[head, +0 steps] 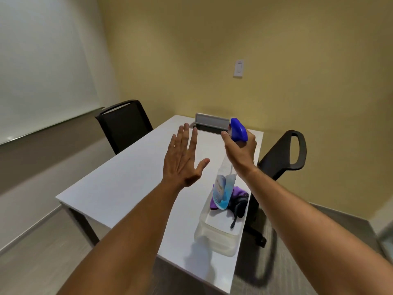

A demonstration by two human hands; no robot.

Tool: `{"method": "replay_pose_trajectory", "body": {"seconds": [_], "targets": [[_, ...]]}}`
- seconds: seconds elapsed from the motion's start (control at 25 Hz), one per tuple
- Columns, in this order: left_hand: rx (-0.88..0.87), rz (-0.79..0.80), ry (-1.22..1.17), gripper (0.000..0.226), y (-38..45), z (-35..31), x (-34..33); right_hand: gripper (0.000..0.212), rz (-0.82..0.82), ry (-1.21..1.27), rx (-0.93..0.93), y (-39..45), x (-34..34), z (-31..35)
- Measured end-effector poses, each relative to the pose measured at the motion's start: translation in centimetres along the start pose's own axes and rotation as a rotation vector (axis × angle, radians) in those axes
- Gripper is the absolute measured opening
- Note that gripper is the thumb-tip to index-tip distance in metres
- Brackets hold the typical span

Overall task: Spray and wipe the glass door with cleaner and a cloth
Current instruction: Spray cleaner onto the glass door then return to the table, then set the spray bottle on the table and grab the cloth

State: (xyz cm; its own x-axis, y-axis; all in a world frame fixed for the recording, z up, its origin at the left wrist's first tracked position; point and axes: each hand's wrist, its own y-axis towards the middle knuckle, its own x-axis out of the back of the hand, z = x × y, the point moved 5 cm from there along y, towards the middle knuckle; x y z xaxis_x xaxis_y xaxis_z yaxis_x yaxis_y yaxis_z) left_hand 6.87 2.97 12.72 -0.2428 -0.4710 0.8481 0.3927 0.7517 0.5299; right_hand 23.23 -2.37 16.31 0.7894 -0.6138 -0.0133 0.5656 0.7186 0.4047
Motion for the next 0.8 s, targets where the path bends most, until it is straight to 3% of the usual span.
{"method": "replay_pose_trajectory", "body": {"seconds": [0.24,0.6,0.8], "targets": [[0.029,0.094,0.003,0.092,0.3,4.6,-5.4,0.032,-0.096,0.027,0.006,-0.7,-6.1,-5.0],[-0.091,0.221,-0.132,0.09,0.5,9.9,-14.2,0.024,-0.218,-0.203,-0.116,-3.4,-12.0,-15.1],[-0.132,0.251,-0.181,0.089,0.0,11.6,-16.8,0.034,-0.246,-0.314,-0.128,-4.9,-13.4,-18.3]]}}
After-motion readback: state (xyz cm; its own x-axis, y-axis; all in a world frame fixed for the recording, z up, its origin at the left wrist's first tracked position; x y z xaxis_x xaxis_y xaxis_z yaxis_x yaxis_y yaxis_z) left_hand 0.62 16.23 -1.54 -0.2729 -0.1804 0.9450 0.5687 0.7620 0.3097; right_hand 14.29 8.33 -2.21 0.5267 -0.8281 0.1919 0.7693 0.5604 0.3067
